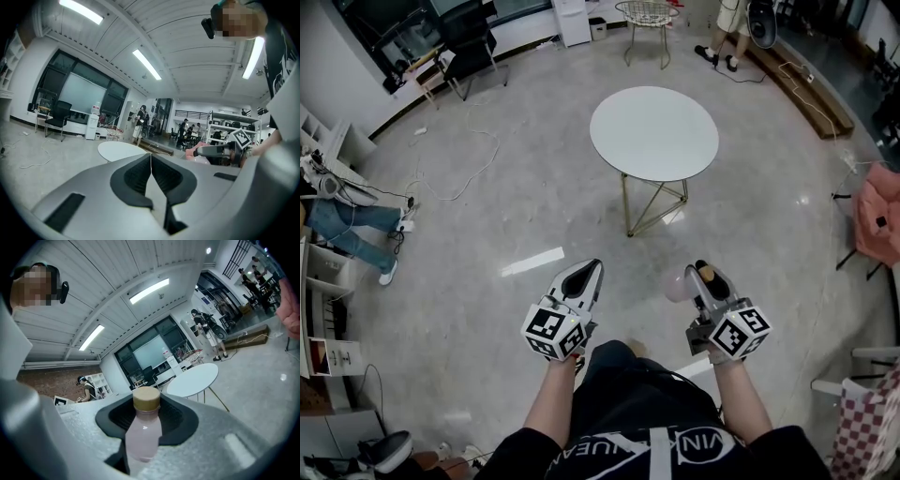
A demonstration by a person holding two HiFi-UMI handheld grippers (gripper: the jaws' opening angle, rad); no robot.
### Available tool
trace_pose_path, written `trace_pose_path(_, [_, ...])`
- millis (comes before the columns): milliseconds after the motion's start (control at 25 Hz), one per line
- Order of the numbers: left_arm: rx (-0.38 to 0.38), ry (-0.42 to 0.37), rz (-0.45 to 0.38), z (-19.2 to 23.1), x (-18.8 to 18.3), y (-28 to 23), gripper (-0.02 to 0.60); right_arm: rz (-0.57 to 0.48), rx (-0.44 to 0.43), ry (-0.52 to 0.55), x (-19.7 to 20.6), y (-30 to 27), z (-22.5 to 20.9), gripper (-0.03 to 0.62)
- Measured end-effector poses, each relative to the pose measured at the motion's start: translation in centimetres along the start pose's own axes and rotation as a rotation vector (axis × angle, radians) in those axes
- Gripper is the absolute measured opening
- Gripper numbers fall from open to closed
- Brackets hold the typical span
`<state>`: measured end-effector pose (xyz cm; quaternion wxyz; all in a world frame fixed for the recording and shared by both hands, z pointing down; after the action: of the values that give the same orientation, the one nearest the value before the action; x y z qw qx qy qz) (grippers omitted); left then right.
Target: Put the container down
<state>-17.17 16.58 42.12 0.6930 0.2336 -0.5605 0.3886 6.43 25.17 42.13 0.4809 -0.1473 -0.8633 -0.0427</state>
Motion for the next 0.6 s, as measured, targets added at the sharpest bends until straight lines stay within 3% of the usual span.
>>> trace_pose_path(600, [0.0,0.027,0.03,2.1,1.0,-3.0,0.014,0.01,0.03,-0.026,-0.4,-2.8,-2.8,0.129])
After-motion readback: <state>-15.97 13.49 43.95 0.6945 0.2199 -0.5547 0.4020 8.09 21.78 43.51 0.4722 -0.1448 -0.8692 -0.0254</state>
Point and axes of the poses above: the fingertips, and each gripper's own axes: y backward along the fingers, z to its left, x out of its underside, the point moved 5 cm from there along y, backward along the fingers, and after that the axes turned 3 degrees about -z, right-handed, at the moved point
